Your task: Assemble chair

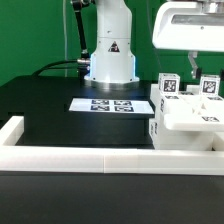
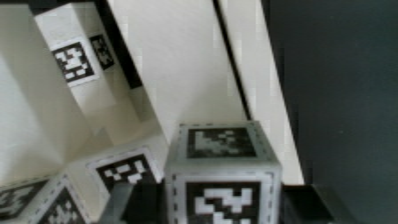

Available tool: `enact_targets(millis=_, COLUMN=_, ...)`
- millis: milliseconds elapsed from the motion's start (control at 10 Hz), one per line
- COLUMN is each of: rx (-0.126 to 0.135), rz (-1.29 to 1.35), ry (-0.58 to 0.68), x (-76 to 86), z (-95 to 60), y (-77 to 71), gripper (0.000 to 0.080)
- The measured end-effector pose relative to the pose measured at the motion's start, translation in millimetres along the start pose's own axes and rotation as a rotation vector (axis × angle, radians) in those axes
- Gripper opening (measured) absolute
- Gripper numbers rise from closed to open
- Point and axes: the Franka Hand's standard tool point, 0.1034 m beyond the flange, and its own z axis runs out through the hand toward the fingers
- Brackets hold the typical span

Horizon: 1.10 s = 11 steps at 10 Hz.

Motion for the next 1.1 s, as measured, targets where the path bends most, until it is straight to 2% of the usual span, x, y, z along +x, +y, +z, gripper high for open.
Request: enact_targets(millis=1100, rx=0.007, rz=0.737, ry=-0.005, x=-0.3, z=-0.1, y=-1.3, gripper=0.0288)
